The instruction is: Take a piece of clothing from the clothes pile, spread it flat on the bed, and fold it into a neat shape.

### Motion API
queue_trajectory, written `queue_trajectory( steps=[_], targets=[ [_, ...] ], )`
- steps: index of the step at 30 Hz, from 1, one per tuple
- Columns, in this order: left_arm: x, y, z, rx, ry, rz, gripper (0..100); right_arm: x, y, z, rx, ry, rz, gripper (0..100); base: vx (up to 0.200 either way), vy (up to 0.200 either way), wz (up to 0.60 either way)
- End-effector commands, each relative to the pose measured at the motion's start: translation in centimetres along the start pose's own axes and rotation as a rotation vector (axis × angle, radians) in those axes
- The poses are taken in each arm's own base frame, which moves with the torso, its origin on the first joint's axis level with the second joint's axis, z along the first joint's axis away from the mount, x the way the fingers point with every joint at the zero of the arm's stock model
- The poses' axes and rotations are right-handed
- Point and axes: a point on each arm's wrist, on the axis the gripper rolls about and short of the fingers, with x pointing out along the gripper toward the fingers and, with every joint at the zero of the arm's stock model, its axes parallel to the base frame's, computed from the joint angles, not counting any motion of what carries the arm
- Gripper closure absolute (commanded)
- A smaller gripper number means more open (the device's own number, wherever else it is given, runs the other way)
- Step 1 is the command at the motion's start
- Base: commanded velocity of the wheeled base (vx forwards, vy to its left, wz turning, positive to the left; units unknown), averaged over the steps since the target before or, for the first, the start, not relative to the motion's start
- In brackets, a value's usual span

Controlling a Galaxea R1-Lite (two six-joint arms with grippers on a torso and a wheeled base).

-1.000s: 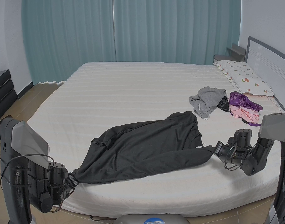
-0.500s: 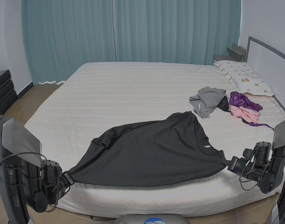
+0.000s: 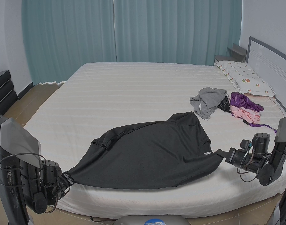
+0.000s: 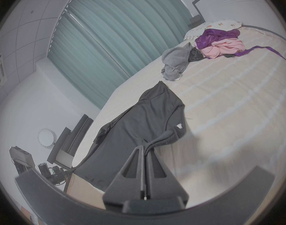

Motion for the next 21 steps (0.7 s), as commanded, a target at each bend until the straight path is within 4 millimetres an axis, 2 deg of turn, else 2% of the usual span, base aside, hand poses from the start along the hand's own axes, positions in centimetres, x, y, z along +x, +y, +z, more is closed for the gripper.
queue_trajectory(
  steps=[1,3,4,5,6,9,11,13,16,21],
  targets=[
    [0.5,-0.3,0.2,-0.033,-0.017,-0.013,100,3.6,1.0,2.2,-0.014,0.002,0.031,100,0.0,0.0,0.0],
    [1.0,-0.7,0.4,-0.071,-0.032,-0.025,100,5.4,1.3,3.1,-0.007,0.034,0.021,100,0.0,0.0,0.0],
    [1.0,-0.7,0.4,-0.071,-0.031,-0.024,100,5.5,1.4,3.1,-0.005,0.038,0.021,100,0.0,0.0,0.0],
    [1.5,-0.7,0.2,-0.073,-0.027,-0.021,100,6.9,1.5,3.6,-0.001,0.056,0.018,100,0.0,0.0,0.0],
    [1.5,-0.7,0.2,-0.073,-0.027,-0.021,100,7.0,1.5,3.6,-0.002,0.057,0.017,100,0.0,0.0,0.0],
    [2.3,-0.4,-0.5,-0.066,-0.007,0.002,100,10.0,0.8,4.2,0.004,0.068,0.006,100,0.0,0.0,0.0],
    [2.5,-0.3,-0.7,-0.063,-0.002,0.011,100,11.1,0.5,4.2,0.003,0.066,0.002,100,0.0,0.0,0.0],
    [2.7,-0.1,-1.0,-0.057,0.012,0.024,100,13.3,0.2,3.8,-0.009,0.053,-0.016,100,0.0,0.0,0.0],
    [2.9,0.1,-1.4,-0.052,0.024,0.033,100,15.4,0.2,3.2,-0.023,0.037,-0.029,100,0.0,0.0,0.0],
    [3.0,0.2,-1.6,-0.056,0.034,0.043,100,17.1,0.4,3.1,-0.035,0.023,-0.018,100,0.0,0.0,0.0]
  ],
)
